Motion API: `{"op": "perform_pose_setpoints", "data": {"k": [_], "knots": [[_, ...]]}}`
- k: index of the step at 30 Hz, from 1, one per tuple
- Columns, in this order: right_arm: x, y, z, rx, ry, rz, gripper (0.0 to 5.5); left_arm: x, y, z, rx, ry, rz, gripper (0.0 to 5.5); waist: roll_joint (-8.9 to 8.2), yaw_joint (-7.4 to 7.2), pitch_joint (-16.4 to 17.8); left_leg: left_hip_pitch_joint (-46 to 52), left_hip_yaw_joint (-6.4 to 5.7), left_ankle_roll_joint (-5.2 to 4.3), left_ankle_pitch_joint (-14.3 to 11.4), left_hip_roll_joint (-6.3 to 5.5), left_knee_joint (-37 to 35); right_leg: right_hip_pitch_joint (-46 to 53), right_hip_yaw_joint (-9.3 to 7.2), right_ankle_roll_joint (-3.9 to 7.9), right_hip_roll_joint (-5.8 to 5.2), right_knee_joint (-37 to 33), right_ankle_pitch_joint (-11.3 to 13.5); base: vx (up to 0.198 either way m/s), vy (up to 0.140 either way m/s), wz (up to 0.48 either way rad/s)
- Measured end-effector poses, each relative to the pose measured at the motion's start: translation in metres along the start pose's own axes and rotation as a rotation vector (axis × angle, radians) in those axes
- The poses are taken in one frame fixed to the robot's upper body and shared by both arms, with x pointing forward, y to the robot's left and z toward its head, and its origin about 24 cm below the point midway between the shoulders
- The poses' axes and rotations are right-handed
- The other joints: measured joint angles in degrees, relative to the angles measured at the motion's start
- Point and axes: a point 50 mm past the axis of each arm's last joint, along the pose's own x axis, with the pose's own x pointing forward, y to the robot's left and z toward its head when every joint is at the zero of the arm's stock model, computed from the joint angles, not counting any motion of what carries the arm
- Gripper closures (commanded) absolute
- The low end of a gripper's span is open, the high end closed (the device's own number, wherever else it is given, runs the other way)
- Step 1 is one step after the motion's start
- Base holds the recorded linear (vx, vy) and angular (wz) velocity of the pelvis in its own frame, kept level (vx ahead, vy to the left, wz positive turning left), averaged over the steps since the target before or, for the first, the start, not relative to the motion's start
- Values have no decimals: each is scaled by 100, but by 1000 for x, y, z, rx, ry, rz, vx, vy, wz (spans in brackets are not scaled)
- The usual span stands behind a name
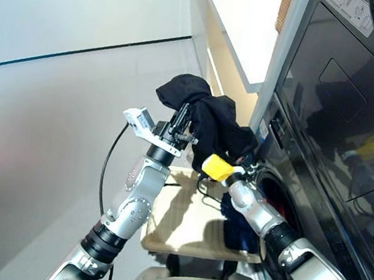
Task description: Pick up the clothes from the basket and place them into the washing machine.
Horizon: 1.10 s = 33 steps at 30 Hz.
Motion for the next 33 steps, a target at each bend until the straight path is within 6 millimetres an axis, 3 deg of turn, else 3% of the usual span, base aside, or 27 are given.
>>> {"op": "perform_pose_setpoints", "data": {"k": [5,6,7,17,22,27,33], "knots": [[-1,-2,-2,9,11,-17,550,-4,4,-1,-4,3,37,550,0,-4,0,41,-3,-1,1,-1,-10,36,0,-8,-1,0,5,0,0,0],[-1,-3,-3,12,12,-19,550,-5,5,-1,-3,0,49,498,-1,-6,0,51,-3,-1,1,-2,-12,43,0,-8,-2,0,5,0,0,0],[-1,-3,-3,15,14,-21,550,-7,8,0,-4,-7,65,0,-3,-8,1,56,-2,-1,1,-3,-13,49,1,-6,-2,0,4,0,0,0],[-20,7,-21,66,86,-19,550,-20,34,31,52,-171,260,0,-34,-7,-8,135,9,-1,-3,-4,-56,112,10,34,-2,0,-31,0,0,0],[-26,5,-31,100,131,-42,550,-36,53,33,79,-208,411,0,-36,-3,-7,152,27,-1,-2,-7,-82,108,19,37,-2,0,-34,0,0,0],[-36,4,-43,171,195,-89,550,-68,92,23,149,-148,656,0,-35,-4,-8,137,34,0,-3,-6,-84,88,25,47,-4,-1,-42,-27,7,-2],[-48,11,-63,436,341,-171,550,-122,129,-15,266,93,905,0,-24,-7,14,-140,38,22,18,-25,-54,-193,37,23,-24,0,-21,-101,28,-4]]}}
